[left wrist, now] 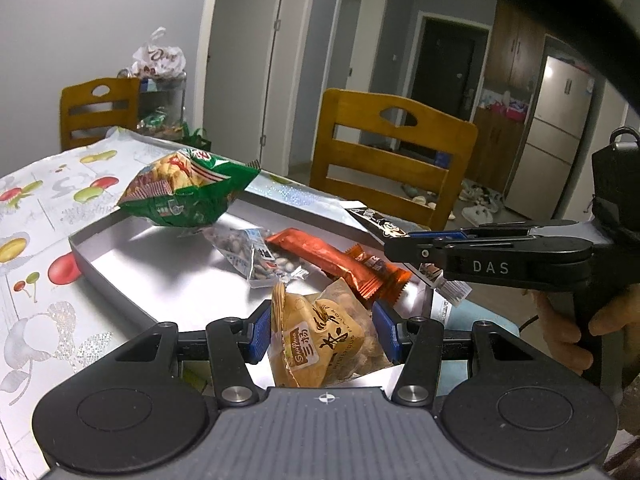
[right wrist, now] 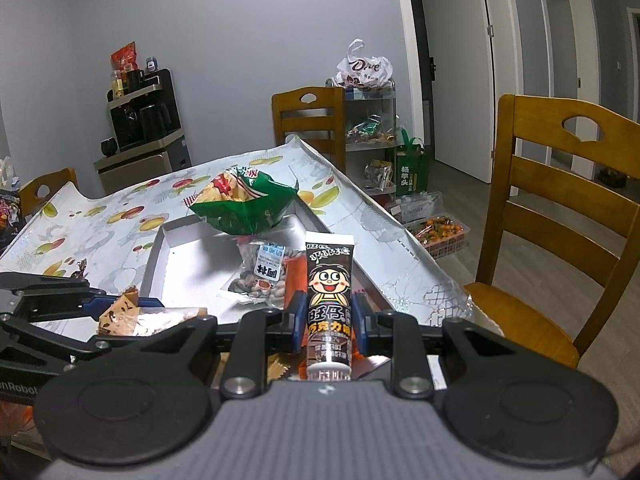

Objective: Organize snacks
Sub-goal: 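Lower the pastry bag and cartoon tube into the box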

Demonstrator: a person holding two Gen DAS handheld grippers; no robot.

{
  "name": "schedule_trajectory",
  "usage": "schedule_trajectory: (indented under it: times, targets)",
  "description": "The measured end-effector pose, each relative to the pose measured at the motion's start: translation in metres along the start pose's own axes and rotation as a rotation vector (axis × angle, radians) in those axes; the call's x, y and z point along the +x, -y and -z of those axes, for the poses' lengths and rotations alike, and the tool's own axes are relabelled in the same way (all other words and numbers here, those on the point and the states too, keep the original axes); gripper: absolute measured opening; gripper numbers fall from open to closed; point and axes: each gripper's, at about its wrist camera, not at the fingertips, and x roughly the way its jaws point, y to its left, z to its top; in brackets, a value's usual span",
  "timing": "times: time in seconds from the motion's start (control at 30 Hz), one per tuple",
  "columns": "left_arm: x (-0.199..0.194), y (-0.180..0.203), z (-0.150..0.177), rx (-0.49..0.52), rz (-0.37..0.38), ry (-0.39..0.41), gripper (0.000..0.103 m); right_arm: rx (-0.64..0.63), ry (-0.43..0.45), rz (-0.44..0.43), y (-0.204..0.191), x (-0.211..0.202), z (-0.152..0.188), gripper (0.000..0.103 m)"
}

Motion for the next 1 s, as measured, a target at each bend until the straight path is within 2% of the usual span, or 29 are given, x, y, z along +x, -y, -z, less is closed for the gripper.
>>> schedule_trajectory:
  times: [1.0]
  targets:
    - [0.014,0.009,0.011,0.036,-0.002,-0.013,0.054,-0.031,-0.048,0.037,-0.012,0.033,0.007,0.023]
